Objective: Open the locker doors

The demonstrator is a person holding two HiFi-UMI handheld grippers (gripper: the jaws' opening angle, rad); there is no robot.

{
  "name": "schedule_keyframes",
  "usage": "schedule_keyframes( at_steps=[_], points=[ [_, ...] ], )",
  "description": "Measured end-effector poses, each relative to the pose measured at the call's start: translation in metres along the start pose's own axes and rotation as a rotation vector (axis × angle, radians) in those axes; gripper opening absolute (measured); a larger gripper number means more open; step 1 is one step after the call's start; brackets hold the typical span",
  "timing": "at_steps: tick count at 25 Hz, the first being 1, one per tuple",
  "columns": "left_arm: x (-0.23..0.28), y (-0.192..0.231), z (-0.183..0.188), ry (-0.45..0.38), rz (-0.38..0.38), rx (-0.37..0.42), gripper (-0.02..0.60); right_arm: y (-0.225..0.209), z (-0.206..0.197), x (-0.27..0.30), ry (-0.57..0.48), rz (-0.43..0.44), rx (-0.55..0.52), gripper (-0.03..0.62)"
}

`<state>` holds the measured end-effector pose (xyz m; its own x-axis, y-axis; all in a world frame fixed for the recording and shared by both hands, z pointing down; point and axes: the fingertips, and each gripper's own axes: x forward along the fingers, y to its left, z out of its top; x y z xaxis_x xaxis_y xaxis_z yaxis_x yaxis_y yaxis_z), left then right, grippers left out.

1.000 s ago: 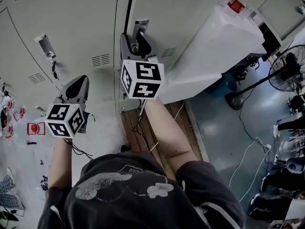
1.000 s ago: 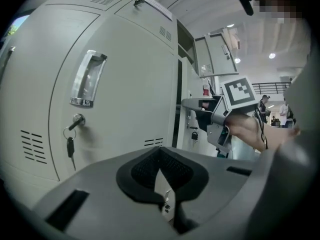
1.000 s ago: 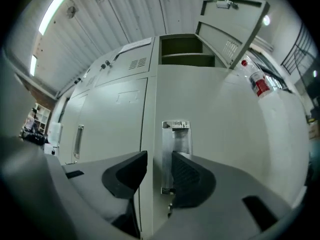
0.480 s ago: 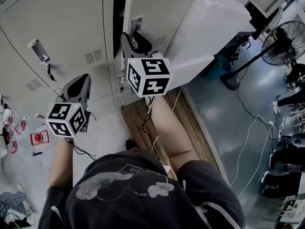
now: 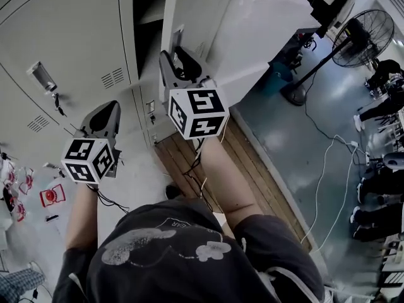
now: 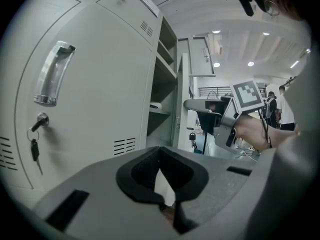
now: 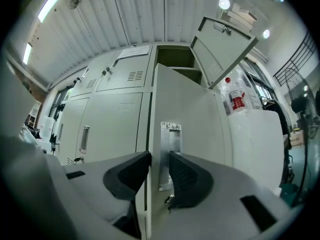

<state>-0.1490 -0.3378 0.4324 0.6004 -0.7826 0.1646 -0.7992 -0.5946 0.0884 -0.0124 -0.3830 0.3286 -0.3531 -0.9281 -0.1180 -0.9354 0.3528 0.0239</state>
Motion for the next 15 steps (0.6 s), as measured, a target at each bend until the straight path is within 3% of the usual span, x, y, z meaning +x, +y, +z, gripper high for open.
schedule_keyframes(
  at_steps=[15],
  points=[
    [0.01, -0.038, 0.007, -0.01, -0.131, 0.018, 0.009, -0.025, 0.01, -0.056, -0.022, -0.165, -0.073, 0.111]
  ],
)
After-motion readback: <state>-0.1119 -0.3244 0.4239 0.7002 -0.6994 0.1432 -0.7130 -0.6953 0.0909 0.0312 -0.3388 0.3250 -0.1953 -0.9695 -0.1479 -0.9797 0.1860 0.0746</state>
